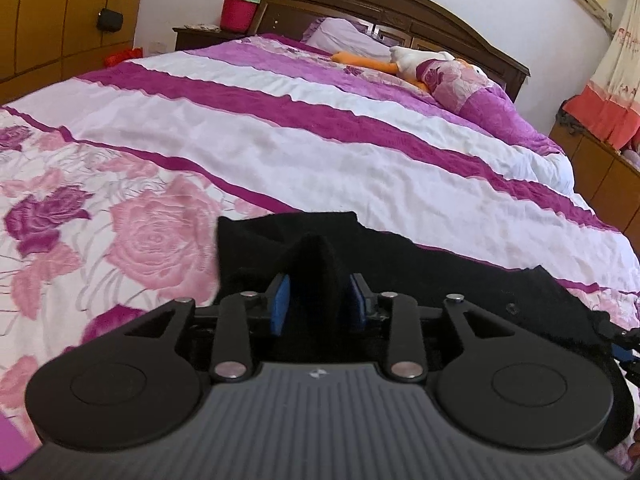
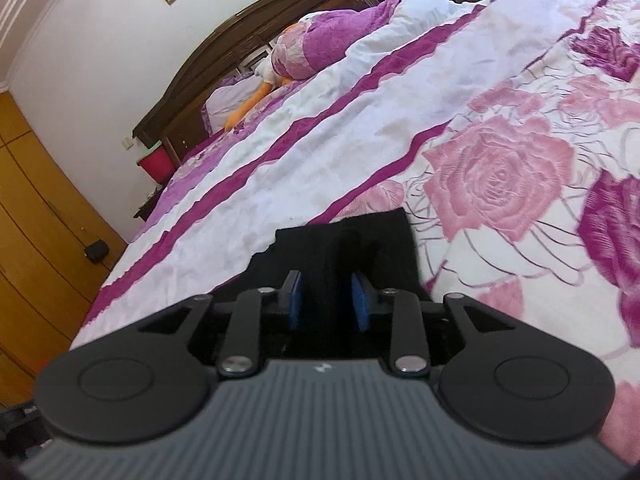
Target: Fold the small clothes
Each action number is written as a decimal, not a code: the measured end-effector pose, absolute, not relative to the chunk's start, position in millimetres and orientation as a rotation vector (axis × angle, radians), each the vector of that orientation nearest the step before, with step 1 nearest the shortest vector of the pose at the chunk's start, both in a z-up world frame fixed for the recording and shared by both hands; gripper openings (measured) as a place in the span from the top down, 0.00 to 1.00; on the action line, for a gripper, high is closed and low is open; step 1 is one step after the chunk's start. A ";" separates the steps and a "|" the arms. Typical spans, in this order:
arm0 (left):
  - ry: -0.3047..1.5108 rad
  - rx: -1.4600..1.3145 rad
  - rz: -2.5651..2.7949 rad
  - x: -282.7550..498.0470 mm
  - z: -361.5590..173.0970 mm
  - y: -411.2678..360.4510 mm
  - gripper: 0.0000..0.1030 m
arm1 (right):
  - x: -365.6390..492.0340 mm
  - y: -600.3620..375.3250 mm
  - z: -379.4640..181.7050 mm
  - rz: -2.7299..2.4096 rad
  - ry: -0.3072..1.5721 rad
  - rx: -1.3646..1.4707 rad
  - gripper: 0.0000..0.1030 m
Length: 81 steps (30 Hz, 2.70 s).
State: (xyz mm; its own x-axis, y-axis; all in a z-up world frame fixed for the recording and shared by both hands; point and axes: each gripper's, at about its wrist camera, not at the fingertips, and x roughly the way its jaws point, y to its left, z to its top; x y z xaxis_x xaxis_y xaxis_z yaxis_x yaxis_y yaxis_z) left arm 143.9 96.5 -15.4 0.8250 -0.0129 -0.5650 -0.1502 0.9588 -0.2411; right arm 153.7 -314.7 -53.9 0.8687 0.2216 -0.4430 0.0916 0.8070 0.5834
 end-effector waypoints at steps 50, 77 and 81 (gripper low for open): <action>0.616 -0.563 0.056 209.3 -12.4 142.2 0.58 | 200.0 -301.8 -44.6 0.038 0.464 0.615 0.60; 0.632 -0.257 -0.011 205.0 -58.7 96.7 0.55 | 215.1 -277.8 -73.1 0.128 0.568 0.303 0.64; 0.642 -0.237 -0.006 196.7 -48.1 94.4 0.54 | 209.9 -284.0 -69.3 0.134 0.551 0.351 0.64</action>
State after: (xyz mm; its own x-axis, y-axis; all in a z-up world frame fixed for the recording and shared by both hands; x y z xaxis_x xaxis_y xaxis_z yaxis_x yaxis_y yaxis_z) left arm 196.7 94.4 -48.1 0.8016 -0.0788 -0.5927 -0.0678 0.9729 -0.2212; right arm 209.9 -284.0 -69.3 0.8452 0.2172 -0.4884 -0.0308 0.9319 0.3613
